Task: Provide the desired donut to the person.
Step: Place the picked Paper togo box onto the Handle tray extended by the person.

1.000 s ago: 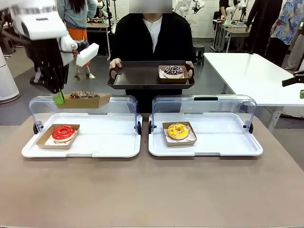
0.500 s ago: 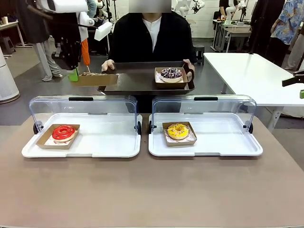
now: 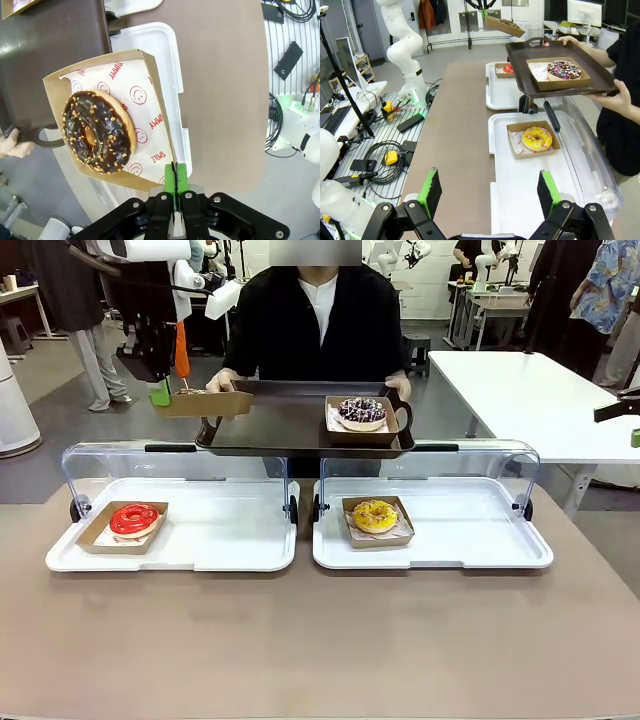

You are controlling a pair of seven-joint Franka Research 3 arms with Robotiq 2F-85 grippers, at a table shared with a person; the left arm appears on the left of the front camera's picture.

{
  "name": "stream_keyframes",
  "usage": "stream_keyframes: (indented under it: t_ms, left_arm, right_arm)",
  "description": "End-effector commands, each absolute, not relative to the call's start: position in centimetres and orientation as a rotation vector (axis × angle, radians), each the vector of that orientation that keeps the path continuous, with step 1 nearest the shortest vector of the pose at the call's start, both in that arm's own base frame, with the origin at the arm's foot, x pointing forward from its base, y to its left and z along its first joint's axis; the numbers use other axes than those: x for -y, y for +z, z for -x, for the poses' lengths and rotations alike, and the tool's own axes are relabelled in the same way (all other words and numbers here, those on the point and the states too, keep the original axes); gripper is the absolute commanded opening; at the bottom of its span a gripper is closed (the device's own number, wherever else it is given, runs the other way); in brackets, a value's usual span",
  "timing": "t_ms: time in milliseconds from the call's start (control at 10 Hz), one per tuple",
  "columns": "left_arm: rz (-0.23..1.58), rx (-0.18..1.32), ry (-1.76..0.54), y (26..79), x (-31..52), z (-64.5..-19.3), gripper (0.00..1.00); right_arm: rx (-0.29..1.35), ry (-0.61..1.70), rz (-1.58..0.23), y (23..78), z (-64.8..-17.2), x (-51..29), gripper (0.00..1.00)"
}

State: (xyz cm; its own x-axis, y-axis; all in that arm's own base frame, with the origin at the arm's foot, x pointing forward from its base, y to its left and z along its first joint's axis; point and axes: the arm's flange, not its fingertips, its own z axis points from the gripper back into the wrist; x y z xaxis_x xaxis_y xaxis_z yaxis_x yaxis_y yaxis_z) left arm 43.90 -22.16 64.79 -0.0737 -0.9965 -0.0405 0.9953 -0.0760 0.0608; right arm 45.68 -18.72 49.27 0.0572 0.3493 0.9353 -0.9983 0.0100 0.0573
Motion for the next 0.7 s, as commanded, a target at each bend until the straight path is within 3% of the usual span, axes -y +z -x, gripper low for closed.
stream_keyframes:
  t_ms: [0,600]
  left_arm:
    - [-0.083,0.024,-1.643,64.77,21.85,-43.51,0.0]
    - [-0.083,0.024,-1.643,64.77,21.85,-43.51,0.0]
  right_arm:
    - [0.906,1.313,-0.965,49.31,-45.73,18.71,1.0]
    - [0.906,1.313,-0.965,49.31,-45.73,18.71,1.0]
